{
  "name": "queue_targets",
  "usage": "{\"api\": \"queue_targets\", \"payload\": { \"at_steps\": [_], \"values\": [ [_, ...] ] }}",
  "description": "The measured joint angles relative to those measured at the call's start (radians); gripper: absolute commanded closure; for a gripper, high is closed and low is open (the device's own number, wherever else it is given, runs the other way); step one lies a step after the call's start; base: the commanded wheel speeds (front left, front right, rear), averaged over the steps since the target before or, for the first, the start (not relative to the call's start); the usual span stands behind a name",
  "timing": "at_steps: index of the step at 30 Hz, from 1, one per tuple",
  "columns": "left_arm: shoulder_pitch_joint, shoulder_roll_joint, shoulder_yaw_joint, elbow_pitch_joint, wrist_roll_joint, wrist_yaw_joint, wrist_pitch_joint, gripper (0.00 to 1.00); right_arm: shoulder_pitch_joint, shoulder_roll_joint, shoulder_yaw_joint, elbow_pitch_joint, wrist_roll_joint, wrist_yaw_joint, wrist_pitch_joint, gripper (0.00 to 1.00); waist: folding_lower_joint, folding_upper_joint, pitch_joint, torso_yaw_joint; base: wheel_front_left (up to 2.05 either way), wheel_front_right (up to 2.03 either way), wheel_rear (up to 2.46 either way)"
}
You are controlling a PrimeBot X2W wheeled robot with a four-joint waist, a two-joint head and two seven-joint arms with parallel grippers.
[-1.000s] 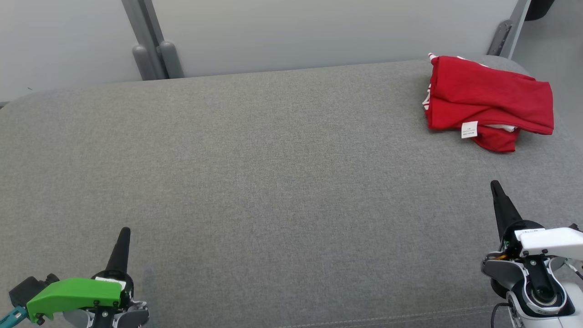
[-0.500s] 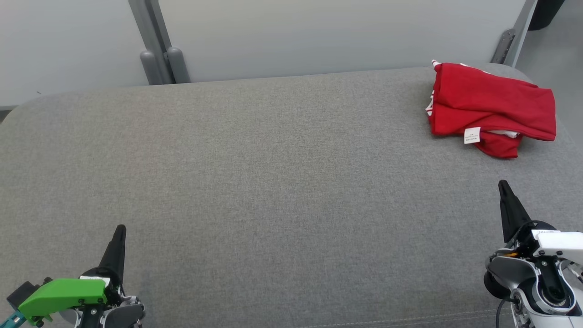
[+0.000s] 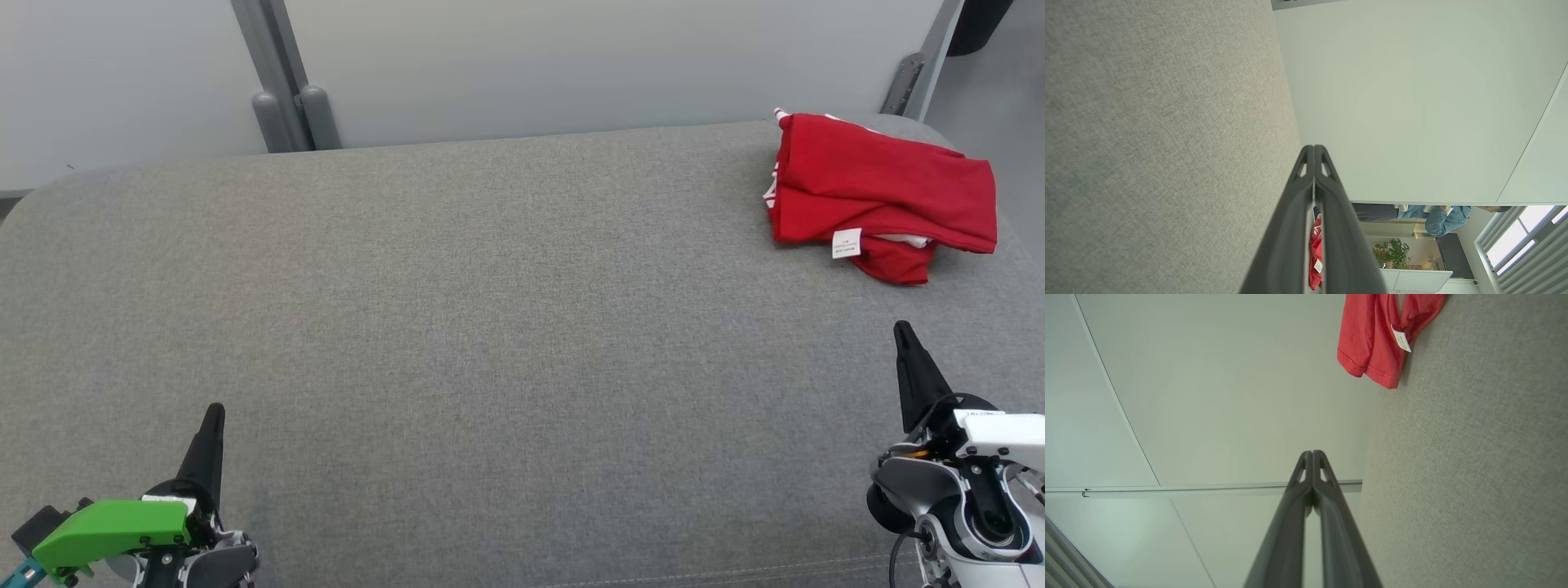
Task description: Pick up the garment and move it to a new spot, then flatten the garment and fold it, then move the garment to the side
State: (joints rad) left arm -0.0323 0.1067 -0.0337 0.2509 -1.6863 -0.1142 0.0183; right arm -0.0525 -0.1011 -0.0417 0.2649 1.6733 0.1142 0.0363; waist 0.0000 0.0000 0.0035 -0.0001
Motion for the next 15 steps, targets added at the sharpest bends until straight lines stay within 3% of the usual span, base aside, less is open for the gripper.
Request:
{"api": "queue_targets", "payload": {
  "at_steps": [15],
  "values": [
    [-0.011, 0.000, 0.001, 0.007, 0.000, 0.000, 0.002, 1.00, -0.001, 0.000, -0.001, 0.003, 0.000, 0.000, 0.000, 1.00, 0.0000, 0.0000, 0.000, 0.000, 0.00, 0.00, 0.00]
  ]
}}
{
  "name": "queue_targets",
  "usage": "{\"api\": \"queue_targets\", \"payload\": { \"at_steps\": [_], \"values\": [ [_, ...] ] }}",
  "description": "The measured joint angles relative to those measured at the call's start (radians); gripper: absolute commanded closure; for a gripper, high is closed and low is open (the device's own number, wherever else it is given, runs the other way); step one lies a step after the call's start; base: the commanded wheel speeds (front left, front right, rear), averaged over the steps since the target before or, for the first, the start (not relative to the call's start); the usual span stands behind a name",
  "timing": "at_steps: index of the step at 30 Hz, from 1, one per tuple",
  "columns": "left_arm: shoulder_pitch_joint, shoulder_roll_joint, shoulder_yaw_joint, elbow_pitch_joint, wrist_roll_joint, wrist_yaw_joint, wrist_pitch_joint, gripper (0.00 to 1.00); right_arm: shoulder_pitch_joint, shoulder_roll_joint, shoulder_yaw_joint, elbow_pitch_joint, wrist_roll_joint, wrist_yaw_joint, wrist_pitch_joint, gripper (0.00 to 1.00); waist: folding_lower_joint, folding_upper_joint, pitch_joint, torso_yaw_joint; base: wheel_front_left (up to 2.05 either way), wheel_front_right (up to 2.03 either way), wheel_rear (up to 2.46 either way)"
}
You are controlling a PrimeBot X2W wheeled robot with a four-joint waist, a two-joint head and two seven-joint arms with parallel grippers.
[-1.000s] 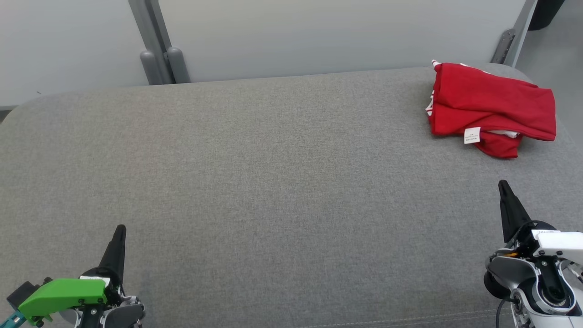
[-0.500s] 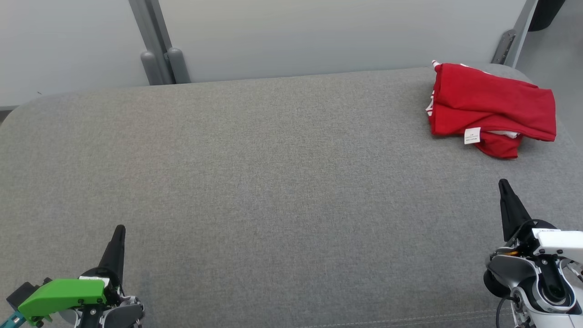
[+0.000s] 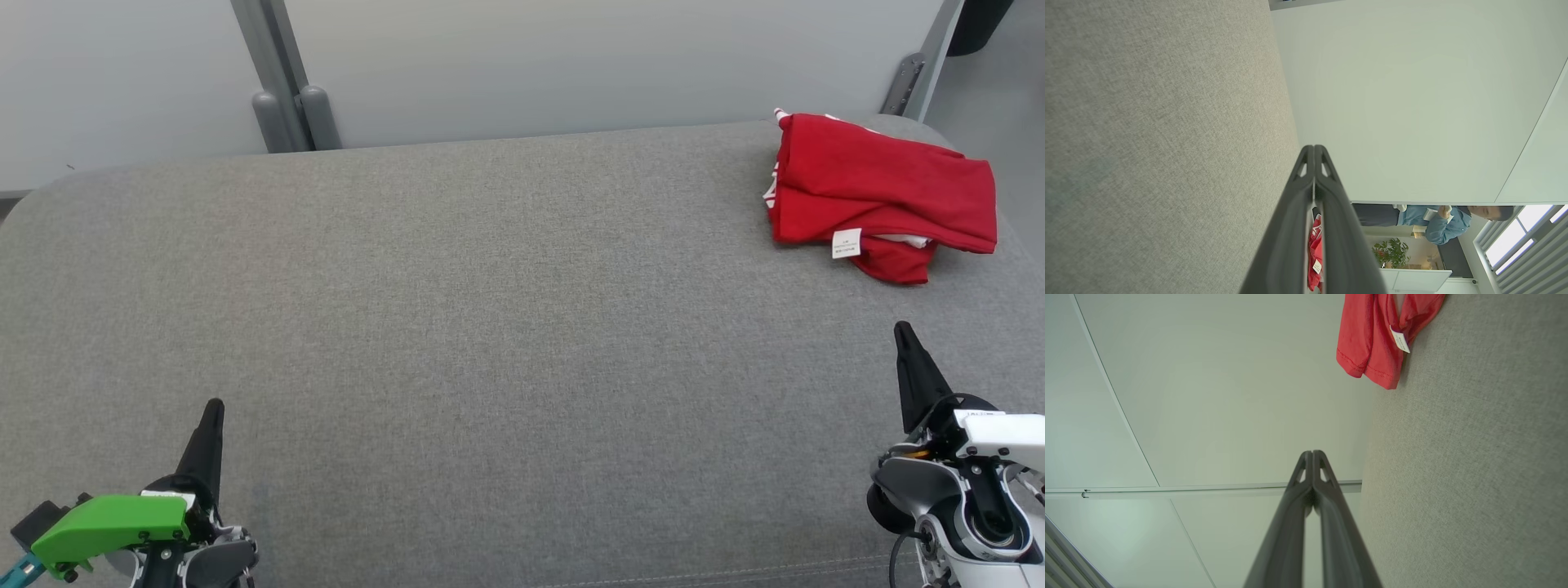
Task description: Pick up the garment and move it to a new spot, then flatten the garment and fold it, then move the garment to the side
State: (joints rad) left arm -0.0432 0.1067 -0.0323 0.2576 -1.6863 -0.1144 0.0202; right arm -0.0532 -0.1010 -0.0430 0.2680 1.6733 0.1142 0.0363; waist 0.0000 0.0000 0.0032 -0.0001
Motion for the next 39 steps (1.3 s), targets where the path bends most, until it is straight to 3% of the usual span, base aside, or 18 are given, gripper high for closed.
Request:
{"api": "queue_targets", "payload": {
  "at_steps": [39],
  "values": [
    [-0.002, 0.000, 0.004, 0.015, 0.000, -0.008, 0.006, 1.00, -0.001, 0.004, -0.004, 0.008, 0.000, 0.000, 0.003, 1.00, 0.0000, 0.0000, 0.000, 0.000, 0.00, 0.00, 0.00]
  ]
}}
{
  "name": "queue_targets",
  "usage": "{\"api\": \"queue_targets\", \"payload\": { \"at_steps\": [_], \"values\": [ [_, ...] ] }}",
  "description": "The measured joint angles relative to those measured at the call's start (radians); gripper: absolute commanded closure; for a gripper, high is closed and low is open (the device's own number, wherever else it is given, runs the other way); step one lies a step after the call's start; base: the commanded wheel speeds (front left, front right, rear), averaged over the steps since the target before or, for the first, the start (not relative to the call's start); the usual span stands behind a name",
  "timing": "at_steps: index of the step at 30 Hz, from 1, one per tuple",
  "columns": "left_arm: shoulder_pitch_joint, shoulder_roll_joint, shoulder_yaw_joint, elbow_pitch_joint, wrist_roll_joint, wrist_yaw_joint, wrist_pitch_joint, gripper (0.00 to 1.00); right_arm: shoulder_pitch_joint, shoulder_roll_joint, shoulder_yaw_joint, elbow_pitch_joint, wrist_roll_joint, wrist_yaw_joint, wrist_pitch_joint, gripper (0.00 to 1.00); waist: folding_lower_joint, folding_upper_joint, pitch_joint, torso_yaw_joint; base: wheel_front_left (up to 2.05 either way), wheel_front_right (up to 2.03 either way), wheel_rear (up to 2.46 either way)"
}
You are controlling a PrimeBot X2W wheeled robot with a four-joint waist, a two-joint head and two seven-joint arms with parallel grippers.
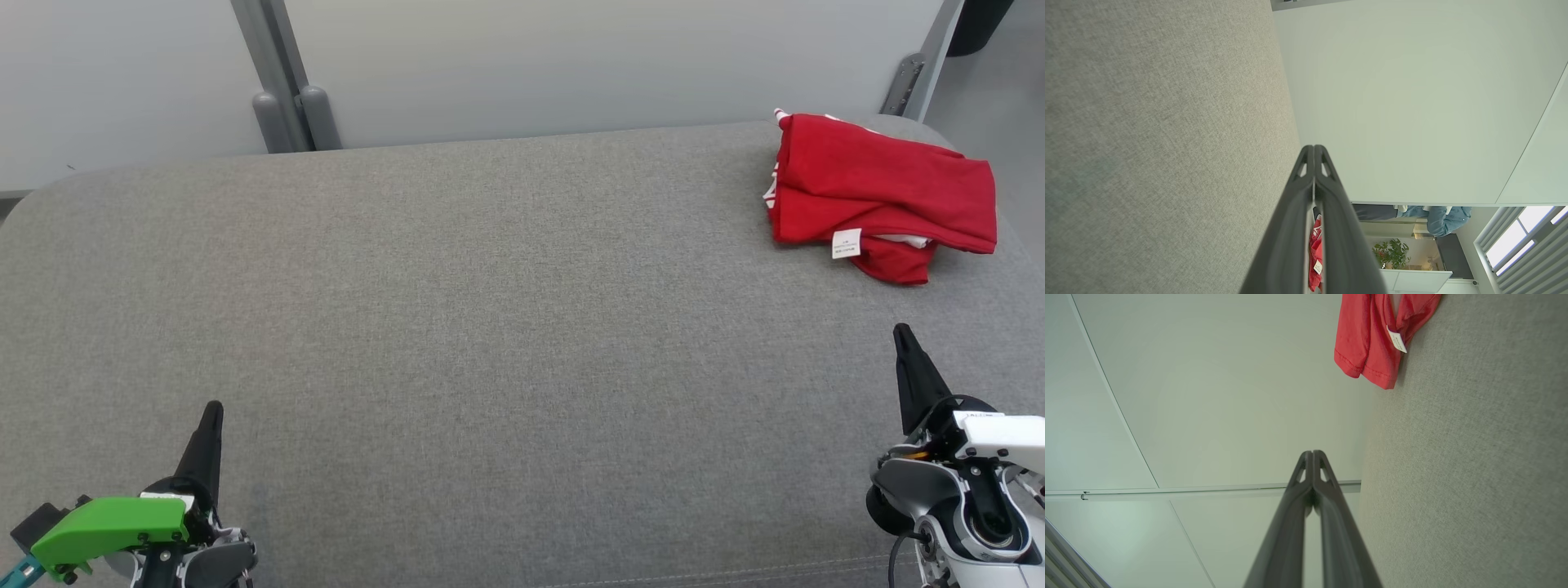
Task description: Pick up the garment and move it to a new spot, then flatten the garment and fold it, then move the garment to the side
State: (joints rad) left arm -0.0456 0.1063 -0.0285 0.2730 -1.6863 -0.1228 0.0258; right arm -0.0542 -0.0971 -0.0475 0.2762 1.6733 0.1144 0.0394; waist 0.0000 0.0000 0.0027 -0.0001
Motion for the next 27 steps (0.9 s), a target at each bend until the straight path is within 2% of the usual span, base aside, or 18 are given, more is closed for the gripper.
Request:
{"api": "queue_targets", "payload": {
  "at_steps": [27],
  "values": [
    [-0.001, -0.001, 0.004, 0.004, 0.000, 0.000, 0.001, 1.00, 0.000, 0.001, -0.002, 0.004, 0.000, 0.003, 0.001, 1.00, 0.0000, 0.0000, 0.000, 0.000, 0.00, 0.00, 0.00]
  ]
}}
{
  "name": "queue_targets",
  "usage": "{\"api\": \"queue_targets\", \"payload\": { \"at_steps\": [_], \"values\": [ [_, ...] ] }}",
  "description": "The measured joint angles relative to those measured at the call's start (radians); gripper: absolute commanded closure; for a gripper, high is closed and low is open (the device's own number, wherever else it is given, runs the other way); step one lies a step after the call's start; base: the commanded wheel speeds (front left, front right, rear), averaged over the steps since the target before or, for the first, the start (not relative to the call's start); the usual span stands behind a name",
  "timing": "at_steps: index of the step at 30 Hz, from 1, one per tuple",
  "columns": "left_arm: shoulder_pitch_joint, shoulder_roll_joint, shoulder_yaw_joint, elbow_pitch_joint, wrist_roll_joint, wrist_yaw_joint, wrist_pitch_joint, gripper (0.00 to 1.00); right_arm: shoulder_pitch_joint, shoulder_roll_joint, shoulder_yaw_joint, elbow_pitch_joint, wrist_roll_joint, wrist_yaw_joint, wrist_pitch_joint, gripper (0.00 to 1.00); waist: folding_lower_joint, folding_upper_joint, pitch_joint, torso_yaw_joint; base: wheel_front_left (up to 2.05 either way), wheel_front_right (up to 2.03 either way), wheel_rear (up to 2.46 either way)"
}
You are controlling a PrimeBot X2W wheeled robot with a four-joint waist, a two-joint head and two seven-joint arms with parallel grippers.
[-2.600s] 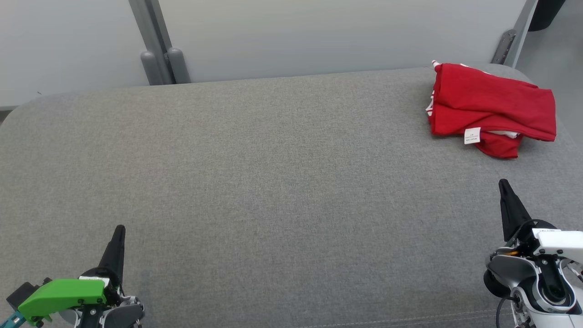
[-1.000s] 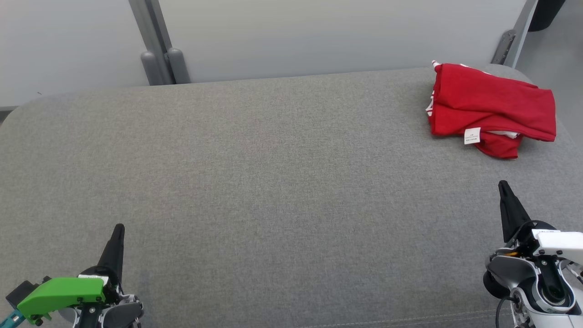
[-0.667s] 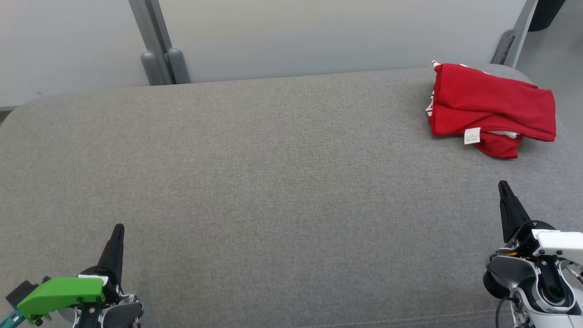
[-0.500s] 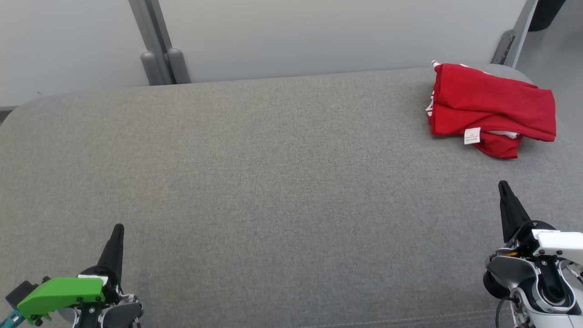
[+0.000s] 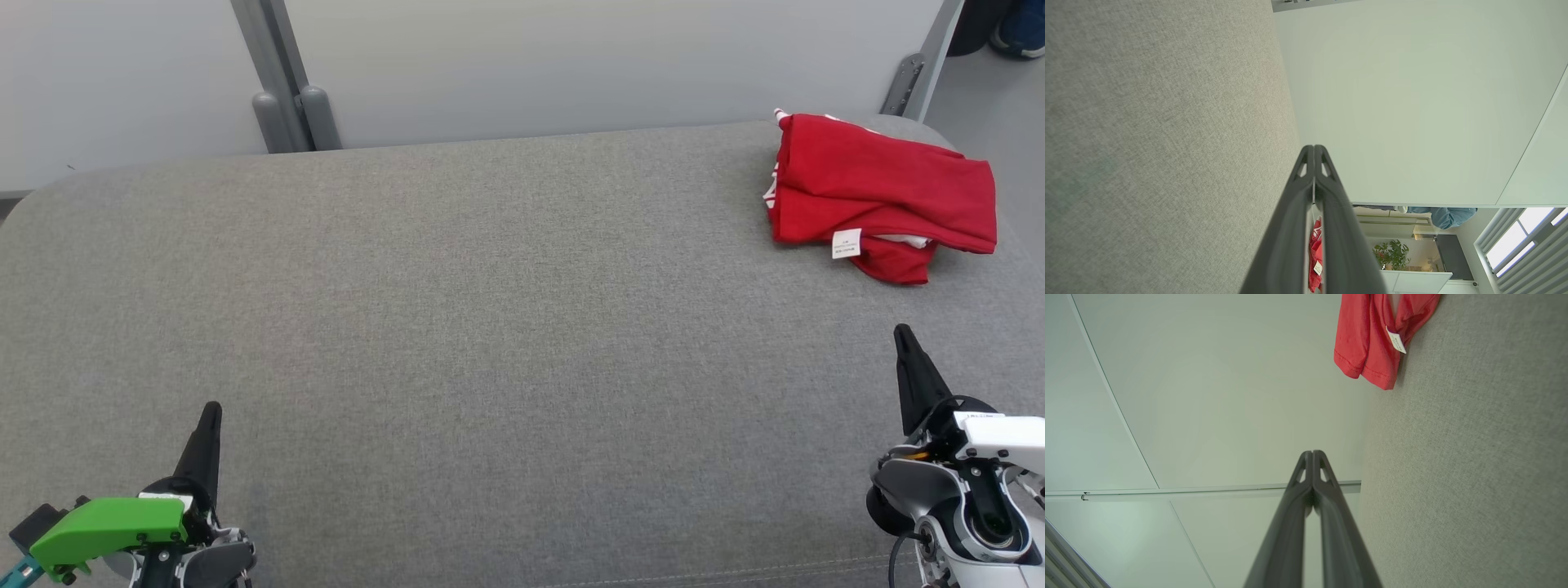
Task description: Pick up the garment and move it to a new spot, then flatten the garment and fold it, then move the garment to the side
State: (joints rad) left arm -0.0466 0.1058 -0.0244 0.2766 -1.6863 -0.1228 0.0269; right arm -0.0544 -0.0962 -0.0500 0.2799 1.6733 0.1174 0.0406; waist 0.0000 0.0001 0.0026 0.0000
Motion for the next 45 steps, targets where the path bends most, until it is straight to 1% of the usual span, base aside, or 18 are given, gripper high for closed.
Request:
{"api": "queue_targets", "payload": {
  "at_steps": [45],
  "values": [
    [0.000, -0.002, 0.008, 0.000, 0.000, 0.000, 0.008, 1.00, 0.000, 0.002, -0.006, 0.000, 0.000, 0.001, 0.006, 1.00, 0.0000, 0.0000, 0.000, 0.000, 0.00, 0.00, 0.00]
  ]
}}
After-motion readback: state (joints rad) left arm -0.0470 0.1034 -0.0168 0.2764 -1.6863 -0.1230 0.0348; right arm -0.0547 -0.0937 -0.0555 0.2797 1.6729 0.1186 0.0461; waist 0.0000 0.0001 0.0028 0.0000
